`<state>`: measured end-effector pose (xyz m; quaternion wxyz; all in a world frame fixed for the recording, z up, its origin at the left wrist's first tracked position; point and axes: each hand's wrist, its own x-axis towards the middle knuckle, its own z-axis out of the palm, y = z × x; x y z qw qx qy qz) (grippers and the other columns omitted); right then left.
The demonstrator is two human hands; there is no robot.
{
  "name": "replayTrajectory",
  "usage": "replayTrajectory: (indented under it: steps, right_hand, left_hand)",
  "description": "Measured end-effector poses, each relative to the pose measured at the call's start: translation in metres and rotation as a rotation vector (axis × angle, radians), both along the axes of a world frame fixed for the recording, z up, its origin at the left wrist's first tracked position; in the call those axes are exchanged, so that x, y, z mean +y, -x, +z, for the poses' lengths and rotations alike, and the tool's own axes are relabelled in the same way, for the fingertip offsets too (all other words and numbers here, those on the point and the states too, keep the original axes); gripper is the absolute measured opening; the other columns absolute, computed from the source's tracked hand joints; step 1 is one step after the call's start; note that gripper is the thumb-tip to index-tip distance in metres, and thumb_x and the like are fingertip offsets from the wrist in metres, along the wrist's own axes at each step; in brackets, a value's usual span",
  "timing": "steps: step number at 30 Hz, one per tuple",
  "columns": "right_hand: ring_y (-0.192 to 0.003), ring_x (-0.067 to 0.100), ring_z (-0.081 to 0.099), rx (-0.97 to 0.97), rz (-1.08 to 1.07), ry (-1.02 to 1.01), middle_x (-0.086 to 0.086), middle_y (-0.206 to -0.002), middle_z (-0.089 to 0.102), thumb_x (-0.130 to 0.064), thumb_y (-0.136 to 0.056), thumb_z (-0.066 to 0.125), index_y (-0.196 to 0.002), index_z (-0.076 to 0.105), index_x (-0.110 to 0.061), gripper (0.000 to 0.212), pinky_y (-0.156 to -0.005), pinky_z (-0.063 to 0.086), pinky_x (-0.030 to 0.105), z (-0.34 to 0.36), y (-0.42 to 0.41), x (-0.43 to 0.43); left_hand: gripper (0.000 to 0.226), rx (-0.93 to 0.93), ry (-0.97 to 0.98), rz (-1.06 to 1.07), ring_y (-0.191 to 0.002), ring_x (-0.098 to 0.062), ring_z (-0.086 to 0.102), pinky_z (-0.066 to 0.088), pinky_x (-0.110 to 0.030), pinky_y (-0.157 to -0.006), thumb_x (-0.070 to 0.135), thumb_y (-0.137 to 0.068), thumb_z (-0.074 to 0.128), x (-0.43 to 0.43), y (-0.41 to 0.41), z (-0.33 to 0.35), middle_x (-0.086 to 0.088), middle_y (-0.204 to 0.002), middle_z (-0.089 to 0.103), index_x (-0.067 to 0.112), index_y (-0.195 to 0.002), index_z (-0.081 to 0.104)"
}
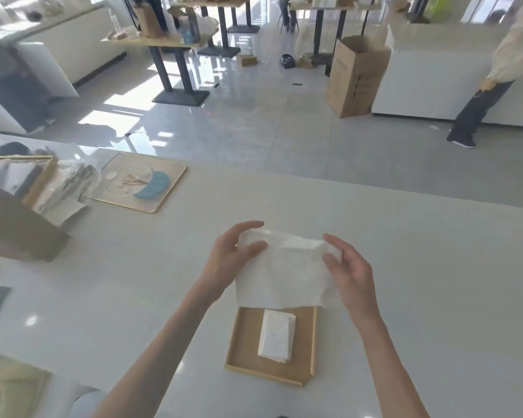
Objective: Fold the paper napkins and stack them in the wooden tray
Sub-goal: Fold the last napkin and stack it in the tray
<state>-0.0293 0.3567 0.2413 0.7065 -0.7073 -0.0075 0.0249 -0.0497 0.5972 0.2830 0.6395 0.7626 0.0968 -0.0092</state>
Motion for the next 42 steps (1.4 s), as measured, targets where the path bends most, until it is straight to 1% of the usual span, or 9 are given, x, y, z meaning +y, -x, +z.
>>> replayTrajectory:
  steps: [7,17,25,30,33,36,39,41,42]
  right_hand:
    - [-0.095,0.005,0.069,-0.028,-0.131,0.007,-0.005,-0.109,0.076,-0.004,-0.093,0.069,-0.111,0.075,-0.027,0.03,-0.083,0.051,0.013,0.019,0.014,-0.023]
    - [-0.089,0.01,0.07,-0.049,-0.182,0.276,-0.007,-0.107,0.075,-0.014,-0.093,0.072,-0.11,0.075,-0.025,0.021,-0.075,0.049,0.01,0.038,0.018,-0.065]
    - [-0.087,0.016,0.07,-0.06,-0.149,0.414,-0.004,-0.09,0.076,-0.019,-0.09,0.075,-0.095,0.074,-0.029,0.012,-0.072,0.047,0.01,0.042,0.001,-0.071]
    - [-0.083,0.022,0.07,-0.086,-0.123,0.469,-0.001,-0.088,0.075,-0.02,-0.092,0.073,-0.089,0.073,-0.028,0.009,-0.078,0.059,0.036,0.04,-0.012,-0.064]
    - [-0.08,0.01,0.066,-0.152,-0.1,0.547,-0.006,-0.09,0.073,-0.019,-0.094,0.071,-0.087,0.07,-0.027,0.01,-0.076,0.055,0.032,0.044,-0.019,-0.06]
    - [-0.095,0.013,0.062,-0.279,-0.076,0.698,-0.007,-0.102,0.066,-0.019,-0.096,0.068,-0.093,0.069,-0.023,0.005,-0.081,0.05,0.028,0.052,-0.026,-0.055]
    - [-0.099,0.019,0.056,-0.381,0.026,0.868,-0.003,-0.102,0.068,-0.022,-0.099,0.063,-0.101,0.068,-0.02,0.006,-0.084,0.043,0.031,0.07,-0.034,-0.049]
    - [-0.093,0.021,0.057,-0.425,0.183,0.978,-0.002,-0.095,0.07,-0.024,-0.1,0.061,-0.101,0.069,-0.023,0.008,-0.081,0.042,0.032,0.089,-0.039,-0.042]
    - [-0.092,0.021,0.058,-0.452,0.28,1.017,-0.003,-0.094,0.071,-0.025,-0.1,0.06,-0.101,0.069,-0.025,0.01,-0.08,0.042,0.032,0.098,-0.039,-0.038]
  left_hand:
    - [0.033,-0.018,0.033,-0.145,-0.112,-0.025,0.067,0.054,-0.046,-0.1,0.027,-0.082,0.078,-0.001,0.002,0.002,0.003,-0.117,0.073,0.035,-0.113,0.072]
    - [0.017,-0.06,-0.118,-0.122,-0.074,-0.017,0.054,0.045,-0.032,-0.07,0.019,-0.086,0.076,-0.036,-0.02,-0.001,0.001,-0.077,0.057,0.026,-0.101,0.073]
    - [0.013,-0.061,-0.167,-0.086,-0.07,-0.017,0.046,0.039,-0.028,-0.064,0.016,-0.087,0.075,-0.034,-0.029,0.001,-0.001,-0.078,0.045,0.021,-0.098,0.071]
    - [0.012,-0.116,-0.263,-0.032,-0.065,-0.015,0.045,0.04,-0.029,-0.062,0.014,-0.087,0.074,-0.026,-0.03,0.004,0.003,-0.073,0.044,0.017,-0.098,0.069]
    - [0.012,-0.106,-0.326,0.002,-0.067,-0.017,0.049,0.043,-0.031,-0.065,0.013,-0.088,0.072,-0.022,-0.033,0.006,-0.011,-0.076,0.052,0.024,-0.093,0.069]
    - [0.01,-0.069,-0.495,0.027,-0.088,-0.024,0.062,0.044,-0.03,-0.073,0.012,-0.091,0.068,-0.017,-0.033,0.004,-0.013,-0.095,0.065,0.021,-0.096,0.067]
    - [0.05,-0.043,-0.894,-0.123,-0.139,-0.032,0.034,0.031,-0.035,-0.108,0.028,-0.089,0.073,-0.03,-0.028,0.003,-0.007,-0.141,0.045,0.02,-0.134,0.051]
    - [0.082,-0.108,-0.852,-0.351,-0.152,-0.028,0.011,0.013,-0.043,-0.122,0.039,-0.085,0.076,-0.052,-0.026,0.004,-0.006,-0.159,0.025,0.021,-0.152,0.032]
    - [0.081,-0.126,-0.746,-0.445,-0.152,-0.024,0.015,0.014,-0.042,-0.122,0.039,-0.086,0.076,-0.064,-0.025,0.008,-0.004,-0.159,0.029,0.022,-0.152,0.032]
